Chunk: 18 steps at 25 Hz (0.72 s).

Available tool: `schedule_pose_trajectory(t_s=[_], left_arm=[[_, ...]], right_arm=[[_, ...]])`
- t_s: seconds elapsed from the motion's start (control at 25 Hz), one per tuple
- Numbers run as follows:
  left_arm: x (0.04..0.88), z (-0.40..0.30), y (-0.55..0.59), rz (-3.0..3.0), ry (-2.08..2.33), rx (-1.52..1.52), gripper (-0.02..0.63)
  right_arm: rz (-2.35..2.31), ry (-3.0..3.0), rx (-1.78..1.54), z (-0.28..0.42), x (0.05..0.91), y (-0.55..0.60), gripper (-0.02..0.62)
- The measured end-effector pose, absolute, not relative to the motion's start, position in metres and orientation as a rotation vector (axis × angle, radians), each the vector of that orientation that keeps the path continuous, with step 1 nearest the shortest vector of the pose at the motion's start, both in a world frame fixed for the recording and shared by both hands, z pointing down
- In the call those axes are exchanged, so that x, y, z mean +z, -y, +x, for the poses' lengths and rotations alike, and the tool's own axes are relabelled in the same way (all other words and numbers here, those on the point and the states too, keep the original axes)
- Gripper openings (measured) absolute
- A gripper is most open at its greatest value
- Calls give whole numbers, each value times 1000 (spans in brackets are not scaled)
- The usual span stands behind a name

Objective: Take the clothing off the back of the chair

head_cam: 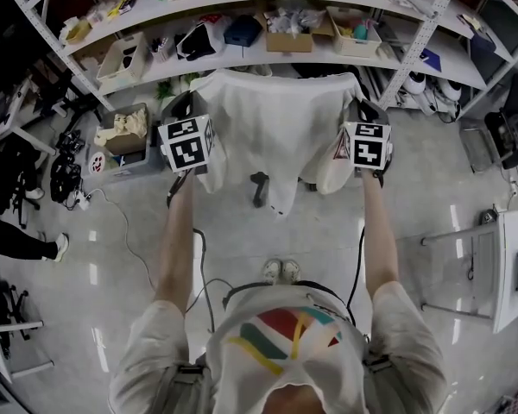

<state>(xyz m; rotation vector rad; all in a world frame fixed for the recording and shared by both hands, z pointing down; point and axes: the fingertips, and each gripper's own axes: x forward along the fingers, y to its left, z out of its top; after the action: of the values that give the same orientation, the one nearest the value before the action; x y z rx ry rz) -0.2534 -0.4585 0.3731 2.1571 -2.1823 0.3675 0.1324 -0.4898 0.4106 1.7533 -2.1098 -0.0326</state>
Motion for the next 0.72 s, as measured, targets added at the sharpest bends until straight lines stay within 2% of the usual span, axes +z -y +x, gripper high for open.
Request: schedule_pose_trajectory(t_s=[0.28,0.72], left_arm=[[373,-252,461,2194,2200,394,14],[335,-269,447,2077,2388,375,14]], right_arm=[[1758,2077,-59,133,410,491,8],[1804,2049,-232,162,355,490,8]])
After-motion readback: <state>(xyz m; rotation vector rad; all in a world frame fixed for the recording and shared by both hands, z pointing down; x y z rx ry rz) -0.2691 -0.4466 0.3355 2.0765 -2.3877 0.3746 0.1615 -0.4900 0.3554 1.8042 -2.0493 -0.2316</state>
